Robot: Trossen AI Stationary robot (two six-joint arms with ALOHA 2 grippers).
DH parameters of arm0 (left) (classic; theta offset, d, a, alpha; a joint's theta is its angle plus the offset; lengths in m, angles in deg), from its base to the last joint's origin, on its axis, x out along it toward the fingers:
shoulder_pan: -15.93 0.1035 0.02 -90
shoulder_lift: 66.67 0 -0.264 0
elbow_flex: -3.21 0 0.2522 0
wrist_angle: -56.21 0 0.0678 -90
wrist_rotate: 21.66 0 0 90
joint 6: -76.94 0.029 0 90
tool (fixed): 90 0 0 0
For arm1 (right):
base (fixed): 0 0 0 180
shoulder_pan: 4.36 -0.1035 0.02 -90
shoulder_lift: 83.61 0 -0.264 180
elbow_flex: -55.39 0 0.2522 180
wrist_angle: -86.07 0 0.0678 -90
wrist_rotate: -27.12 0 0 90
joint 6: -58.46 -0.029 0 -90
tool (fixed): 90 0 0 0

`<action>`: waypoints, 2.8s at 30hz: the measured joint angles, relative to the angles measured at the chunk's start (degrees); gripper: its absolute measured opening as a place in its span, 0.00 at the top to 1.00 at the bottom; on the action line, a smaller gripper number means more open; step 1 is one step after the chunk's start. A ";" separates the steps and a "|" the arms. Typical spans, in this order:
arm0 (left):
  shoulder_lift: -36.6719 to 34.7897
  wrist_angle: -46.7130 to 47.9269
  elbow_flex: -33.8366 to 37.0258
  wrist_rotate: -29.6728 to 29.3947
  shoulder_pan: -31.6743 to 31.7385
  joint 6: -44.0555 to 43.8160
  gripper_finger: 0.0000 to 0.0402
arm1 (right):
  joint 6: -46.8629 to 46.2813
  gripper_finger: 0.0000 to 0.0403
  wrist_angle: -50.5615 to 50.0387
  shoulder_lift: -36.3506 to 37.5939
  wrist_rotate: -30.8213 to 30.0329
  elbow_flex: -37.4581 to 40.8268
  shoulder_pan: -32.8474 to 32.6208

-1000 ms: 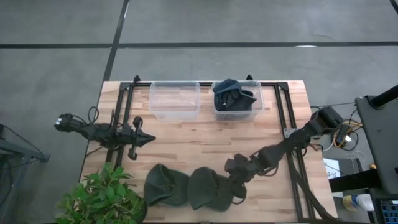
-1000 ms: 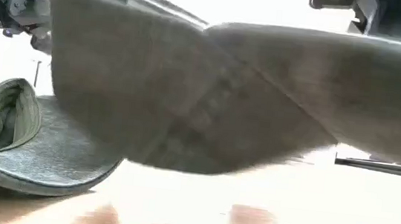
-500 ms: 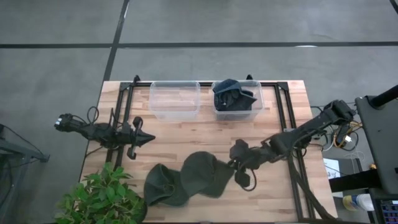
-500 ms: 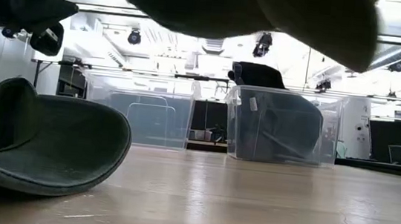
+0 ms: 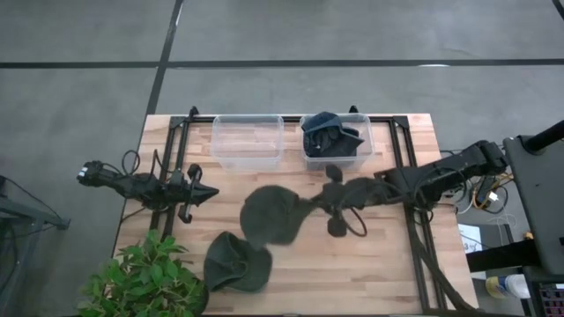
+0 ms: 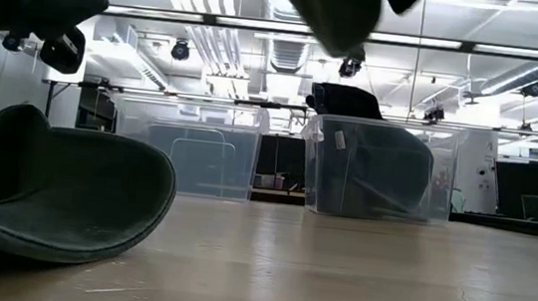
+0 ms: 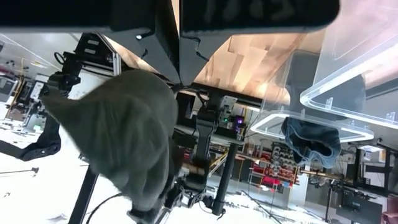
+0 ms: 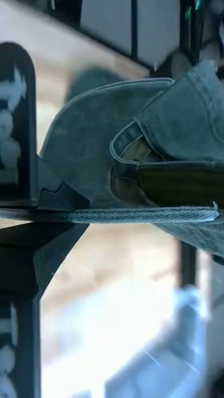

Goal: Pick & Place hat
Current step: Put the right gray cap into the left transparent bin

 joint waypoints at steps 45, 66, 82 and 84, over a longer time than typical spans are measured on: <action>0.96 1.98 0.00 -2.16 -0.09 1.02 1.00 | 35.64 0.97 -32.85 -49.22 -4.13 -72.78 30.54; 0.81 -4.45 -0.63 -3.52 -0.07 8.62 1.00 | 32.04 0.97 -31.56 -47.66 -1.75 -73.22 30.84; 0.92 -5.80 -0.09 -22.07 -0.07 3.04 0.97 | 31.51 0.97 -33.85 -45.08 -2.79 -73.18 27.74; 0.92 -6.23 -0.18 -24.07 -0.07 4.11 0.93 | 31.53 0.97 -33.88 -45.05 -2.78 -73.18 27.59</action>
